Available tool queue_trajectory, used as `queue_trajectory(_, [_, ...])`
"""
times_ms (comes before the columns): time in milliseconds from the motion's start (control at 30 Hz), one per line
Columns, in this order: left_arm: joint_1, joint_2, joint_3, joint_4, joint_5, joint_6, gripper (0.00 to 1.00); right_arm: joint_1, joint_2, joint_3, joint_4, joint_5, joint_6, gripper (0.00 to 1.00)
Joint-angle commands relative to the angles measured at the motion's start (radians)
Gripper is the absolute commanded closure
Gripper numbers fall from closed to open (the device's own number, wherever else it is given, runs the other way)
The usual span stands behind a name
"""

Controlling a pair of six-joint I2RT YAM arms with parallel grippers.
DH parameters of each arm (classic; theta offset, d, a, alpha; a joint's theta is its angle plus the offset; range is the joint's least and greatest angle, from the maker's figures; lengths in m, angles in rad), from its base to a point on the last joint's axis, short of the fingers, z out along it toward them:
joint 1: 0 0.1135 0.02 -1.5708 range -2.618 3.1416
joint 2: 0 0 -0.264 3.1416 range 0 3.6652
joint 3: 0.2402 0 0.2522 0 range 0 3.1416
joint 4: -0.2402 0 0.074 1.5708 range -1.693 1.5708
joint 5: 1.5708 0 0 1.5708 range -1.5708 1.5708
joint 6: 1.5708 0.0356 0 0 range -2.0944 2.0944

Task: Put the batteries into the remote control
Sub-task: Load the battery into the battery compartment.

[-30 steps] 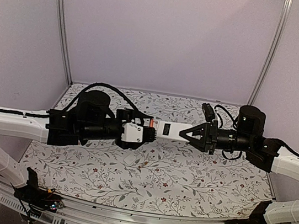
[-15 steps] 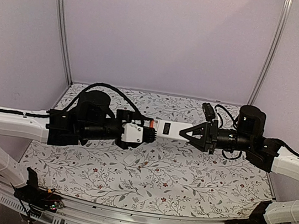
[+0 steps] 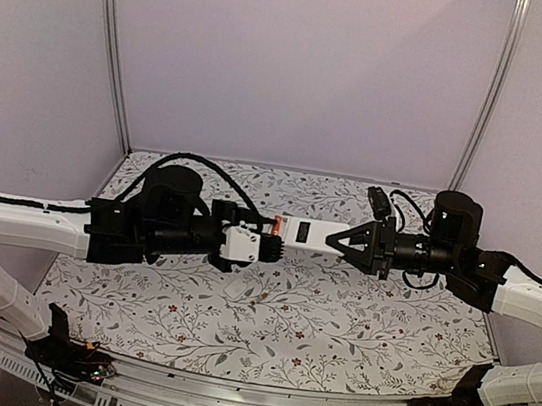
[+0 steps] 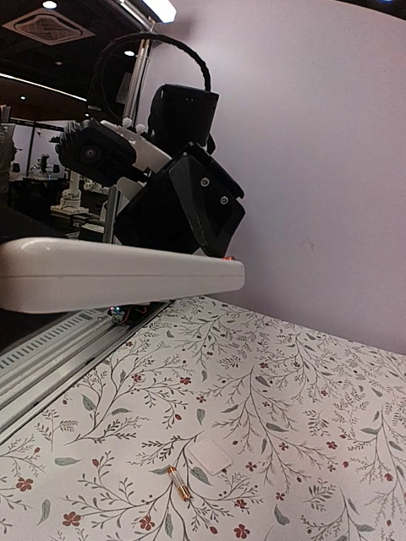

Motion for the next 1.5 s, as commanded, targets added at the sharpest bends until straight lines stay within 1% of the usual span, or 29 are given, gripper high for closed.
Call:
queue_trajectory(0, [0.011, 0.011, 0.008, -0.057, 0.003, 0.001, 0.53, 0.006, -0.029, 0.027, 0.063, -0.016, -0.002, 1.00])
queue_trajectory(33, [0.011, 0.010, 0.005, -0.048, 0.002, 0.002, 0.50, 0.006, -0.028, 0.025, 0.063, -0.016, -0.002, 1.00])
queue_trajectory(267, [0.010, -0.013, -0.001, -0.028, -0.017, 0.002, 0.46, 0.006, -0.021, 0.020, 0.058, -0.005, 0.001, 1.00])
queue_trajectory(433, [0.016, -0.034, -0.008, -0.003, -0.025, -0.001, 0.30, 0.006, -0.013, 0.013, 0.046, 0.004, 0.003, 1.00])
queue_trajectory(533, [0.016, -0.030, -0.003, 0.000, -0.025, -0.002, 0.25, 0.006, -0.006, 0.014, 0.046, 0.003, 0.006, 1.00])
queue_trajectory(1100, [0.022, 0.029, 0.038, 0.000, -0.031, -0.013, 0.29, 0.006, 0.010, 0.029, 0.047, -0.028, 0.000, 1.00])
queue_trajectory(1267, [0.022, 0.033, 0.035, -0.013, -0.018, -0.007, 0.39, 0.006, 0.007, 0.029, 0.047, -0.028, -0.003, 1.00])
queue_trajectory(1467, [0.022, 0.035, 0.032, -0.034, -0.012, 0.000, 0.48, 0.006, 0.001, 0.031, 0.047, -0.030, -0.004, 1.00])
